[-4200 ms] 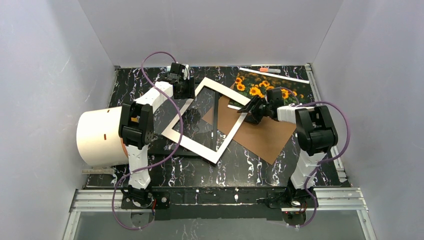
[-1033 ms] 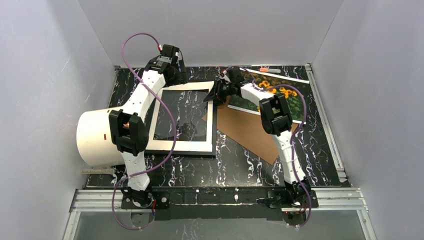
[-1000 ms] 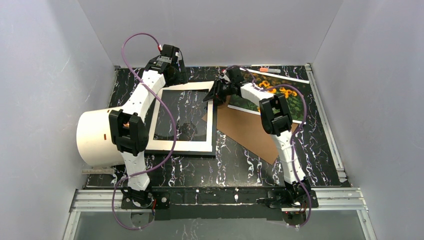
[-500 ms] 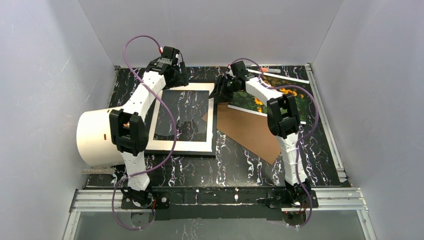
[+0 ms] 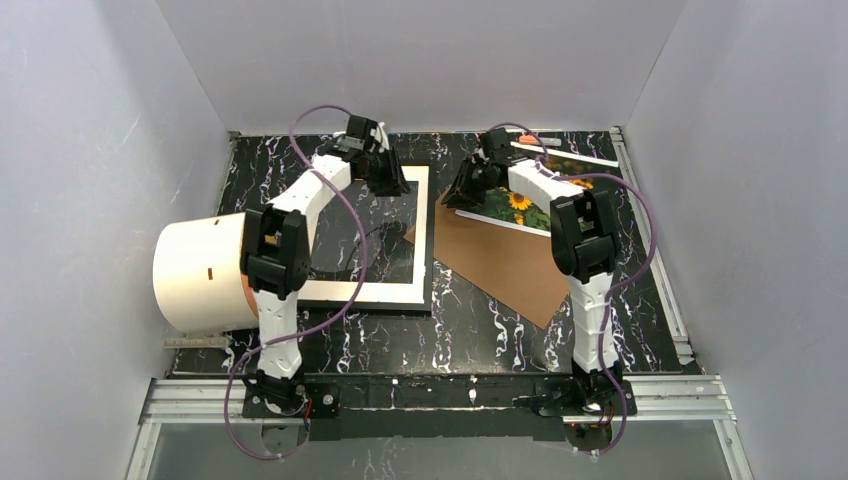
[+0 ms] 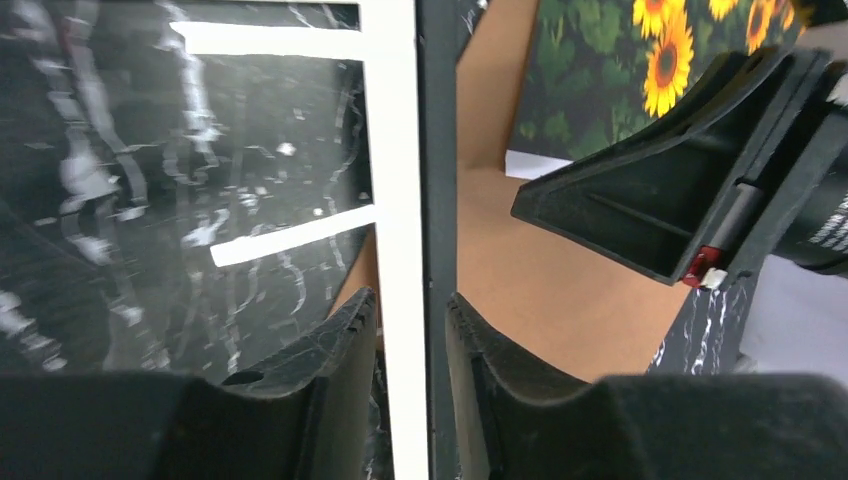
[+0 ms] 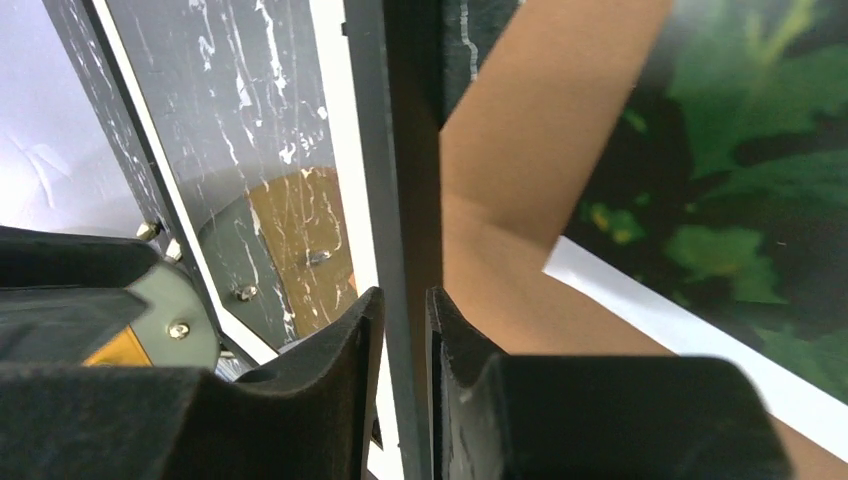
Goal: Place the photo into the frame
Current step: Place the photo frame item in the photo frame, then pick up the photo at the center of the board.
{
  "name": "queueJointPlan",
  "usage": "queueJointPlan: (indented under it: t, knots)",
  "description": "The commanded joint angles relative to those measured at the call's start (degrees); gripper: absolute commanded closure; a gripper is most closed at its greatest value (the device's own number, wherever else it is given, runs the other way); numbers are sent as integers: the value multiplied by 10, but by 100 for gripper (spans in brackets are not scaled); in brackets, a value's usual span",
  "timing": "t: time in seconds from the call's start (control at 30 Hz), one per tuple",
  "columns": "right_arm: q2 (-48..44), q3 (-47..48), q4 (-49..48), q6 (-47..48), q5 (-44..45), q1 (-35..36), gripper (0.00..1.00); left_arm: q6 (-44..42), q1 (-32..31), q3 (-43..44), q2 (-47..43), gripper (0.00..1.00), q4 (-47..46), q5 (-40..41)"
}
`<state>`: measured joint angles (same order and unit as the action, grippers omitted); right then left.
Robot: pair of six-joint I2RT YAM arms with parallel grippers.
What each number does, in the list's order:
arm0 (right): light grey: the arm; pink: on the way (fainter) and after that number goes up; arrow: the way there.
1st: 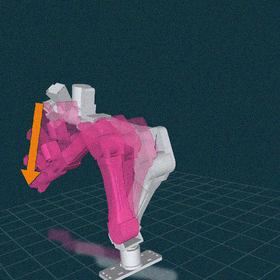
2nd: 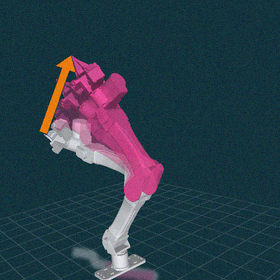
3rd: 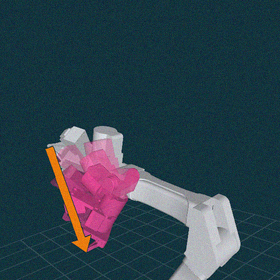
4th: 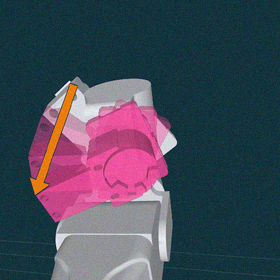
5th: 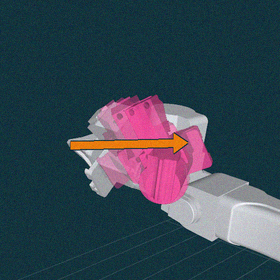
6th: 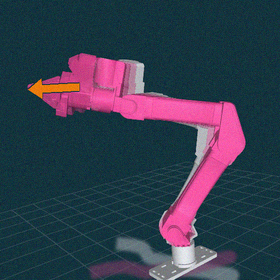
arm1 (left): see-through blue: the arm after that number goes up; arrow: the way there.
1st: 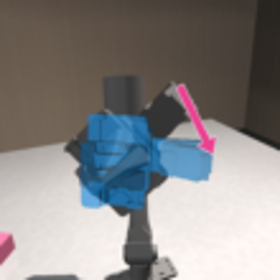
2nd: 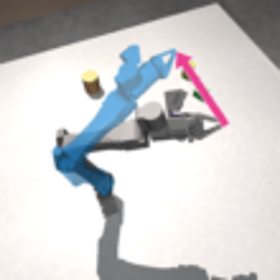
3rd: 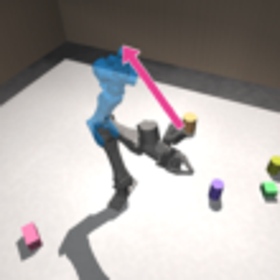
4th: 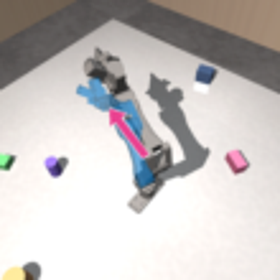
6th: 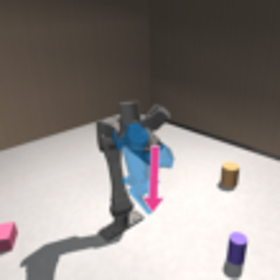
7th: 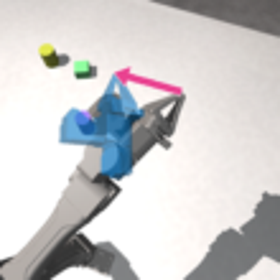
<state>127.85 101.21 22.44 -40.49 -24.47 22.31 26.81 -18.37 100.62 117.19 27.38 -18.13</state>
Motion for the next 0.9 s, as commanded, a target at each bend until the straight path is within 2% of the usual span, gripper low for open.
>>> queueJointPlan:
  t: [0.0, 0.17, 0.33, 0.47, 0.57, 0.67, 0.77, 0.87]
  knots:
    - [-47, -33, -32, -10, 1, -21, 71, 31, -33, -12, 37, 73, -41, -74]
    - [-56, -63, -40, -12, -3, -33, 74, 27, -55, -15, 69, 85, -42, -59]
    - [-57, -74, -42, -11, -7, -39, 75, 23, -60, -19, 87, 89, -44, -53]
    - [-54, -70, -41, -11, -10, -41, 75, 24, -61, -26, 87, 92, -37, -17]
    - [-52, -67, -40, -11, -12, -41, 75, 20, -61, -22, 83, 87, -36, -15]
    - [-48, -64, -38, -11, -15, -42, 75, 19, -61, -14, 88, 76, -37, -42]
    - [-49, -60, -34, -10, -8, -43, 74, 26, -61, -13, 94, 71, -47, -78]
    - [-55, -61, -30, -7, 10, -52, 69, 32, -62, -13, 88, 67, -52, -77]
